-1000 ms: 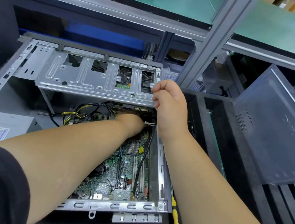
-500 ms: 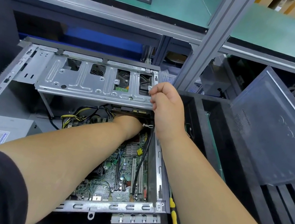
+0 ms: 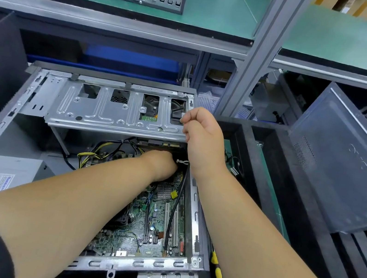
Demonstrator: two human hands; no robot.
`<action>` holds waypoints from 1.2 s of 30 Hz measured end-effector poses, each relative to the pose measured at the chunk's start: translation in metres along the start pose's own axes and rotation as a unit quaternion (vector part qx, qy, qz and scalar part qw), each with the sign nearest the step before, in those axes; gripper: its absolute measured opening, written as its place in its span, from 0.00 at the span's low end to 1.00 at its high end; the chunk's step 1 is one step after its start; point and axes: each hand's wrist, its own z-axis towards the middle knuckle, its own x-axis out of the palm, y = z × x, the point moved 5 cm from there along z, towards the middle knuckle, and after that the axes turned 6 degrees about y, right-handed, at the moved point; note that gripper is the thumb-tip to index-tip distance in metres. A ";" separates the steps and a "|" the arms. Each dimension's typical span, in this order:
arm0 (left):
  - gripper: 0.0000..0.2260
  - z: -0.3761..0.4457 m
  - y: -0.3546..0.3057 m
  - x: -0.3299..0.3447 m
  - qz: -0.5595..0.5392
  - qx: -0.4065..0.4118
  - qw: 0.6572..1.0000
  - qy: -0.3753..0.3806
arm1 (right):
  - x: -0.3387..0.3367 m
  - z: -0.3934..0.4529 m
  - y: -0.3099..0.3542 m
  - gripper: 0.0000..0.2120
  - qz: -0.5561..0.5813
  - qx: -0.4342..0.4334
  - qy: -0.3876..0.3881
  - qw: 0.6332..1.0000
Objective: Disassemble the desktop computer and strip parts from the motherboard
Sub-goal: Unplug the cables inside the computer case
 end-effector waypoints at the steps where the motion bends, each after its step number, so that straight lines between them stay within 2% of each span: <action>1: 0.15 -0.005 0.000 -0.001 0.002 0.001 1.000 0.011 | 0.000 0.000 0.000 0.11 -0.001 -0.002 0.002 1.000; 5: 0.15 -0.032 -0.003 -0.005 0.047 0.015 0.997 0.052 | 0.001 -0.001 -0.001 0.11 -0.014 0.003 0.013 1.000; 8: 0.15 -0.055 -0.002 -0.021 0.064 0.024 0.997 0.047 | 0.000 -0.001 0.000 0.10 -0.022 0.002 0.016 1.000; 13: 0.07 -0.095 0.020 -0.029 0.088 0.044 0.993 0.067 | 0.002 -0.003 0.001 0.10 -0.033 -0.004 0.026 0.999; 14: 0.04 -0.102 0.026 -0.029 0.083 0.048 0.994 0.058 | 0.002 -0.003 0.002 0.10 -0.036 -0.004 0.027 0.999; 17: 0.08 -0.119 0.039 -0.038 0.051 0.057 0.997 -0.017 | 0.004 -0.004 0.001 0.11 -0.060 -0.007 0.034 0.998; 19: 0.06 -0.128 0.049 -0.043 0.033 0.060 0.996 -0.059 | 0.006 -0.005 0.001 0.11 -0.083 -0.009 0.048 0.995; 24: 0.06 -0.154 0.079 -0.051 -0.010 0.065 0.995 -0.074 | 0.011 -0.007 0.001 0.12 -0.119 -0.026 0.065 0.990; 28: 0.06 -0.176 0.102 -0.063 -0.061 0.043 0.988 -0.137 | 0.011 -0.009 0.006 0.13 -0.109 -0.061 0.054 0.991; 32: 0.06 -0.189 0.121 -0.079 -0.140 0.022 0.971 -0.192 | 0.020 -0.016 0.014 0.12 -0.171 -0.118 0.082 0.975; 36: 0.07 -0.191 0.136 -0.085 -0.160 -0.001 0.961 -0.224 | 0.027 -0.018 0.017 0.13 -0.185 -0.097 0.115 0.971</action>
